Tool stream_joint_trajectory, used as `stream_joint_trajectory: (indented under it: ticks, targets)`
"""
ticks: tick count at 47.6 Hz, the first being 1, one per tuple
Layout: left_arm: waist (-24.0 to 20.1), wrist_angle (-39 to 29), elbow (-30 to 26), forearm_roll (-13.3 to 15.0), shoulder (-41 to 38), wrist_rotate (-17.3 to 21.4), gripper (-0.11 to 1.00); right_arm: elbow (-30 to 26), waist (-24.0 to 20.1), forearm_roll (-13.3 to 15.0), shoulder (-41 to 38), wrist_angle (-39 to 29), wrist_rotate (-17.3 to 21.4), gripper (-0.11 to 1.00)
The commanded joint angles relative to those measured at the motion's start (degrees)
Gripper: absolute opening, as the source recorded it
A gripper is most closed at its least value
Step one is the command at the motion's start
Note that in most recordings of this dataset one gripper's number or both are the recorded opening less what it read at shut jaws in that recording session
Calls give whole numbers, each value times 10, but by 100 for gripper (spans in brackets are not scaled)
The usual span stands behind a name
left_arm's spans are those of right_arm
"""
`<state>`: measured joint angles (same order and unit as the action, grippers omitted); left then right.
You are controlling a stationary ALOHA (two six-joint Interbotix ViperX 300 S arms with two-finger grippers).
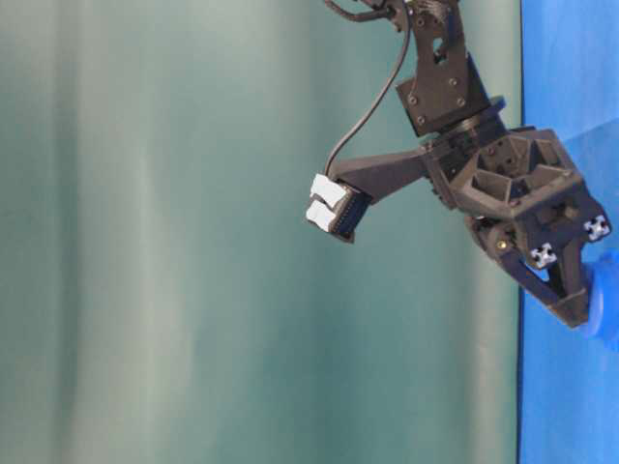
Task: Insert the shaft placed at a random location into the center hole of the small gear at another random location.
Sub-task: 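Press the shaft down into the gear hole with the right gripper, then open the right gripper and raise it away from the gear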
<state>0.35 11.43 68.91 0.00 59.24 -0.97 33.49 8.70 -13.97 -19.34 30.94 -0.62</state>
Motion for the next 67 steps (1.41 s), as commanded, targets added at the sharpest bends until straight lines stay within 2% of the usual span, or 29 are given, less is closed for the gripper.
stream_joint_trajectory:
  ticks: [1, 3, 6, 14, 16, 25, 37, 44, 51, 67]
  targets:
    - [0, 6, -5, -2, -4, 0, 0, -4, -1, 0, 9, 4, 1, 7]
    - [0, 6, -5, -2, -4, 0, 0, -4, -1, 0, 9, 4, 1, 12]
    - [0, 5, -5, -2, -4, 0, 0, -4, -2, 0, 8, 4, 1, 25]
    - [0, 6, -5, -2, -3, 0, 0, -8, -8, -2, 11, 6, 1, 72]
    - [0, 6, -5, -2, -1, 0, 0, -8, -8, -2, 13, 6, 1, 79]
    - [0, 5, -5, -2, -1, -1, 0, -5, -9, -2, 31, 4, 1, 72]
    - [0, 6, -6, -2, -1, 0, 0, -2, -8, 1, 89, -6, -14, 72]
    - [0, 6, -5, -2, 0, -1, 0, -1, -8, 1, 127, -30, -33, 72]
    - [1, 6, -6, -2, 0, -1, 0, -2, -8, 1, 158, -52, -37, 72]
    - [1, 5, -6, -2, 1, -1, 0, 1, -9, 1, 166, -64, -37, 72]
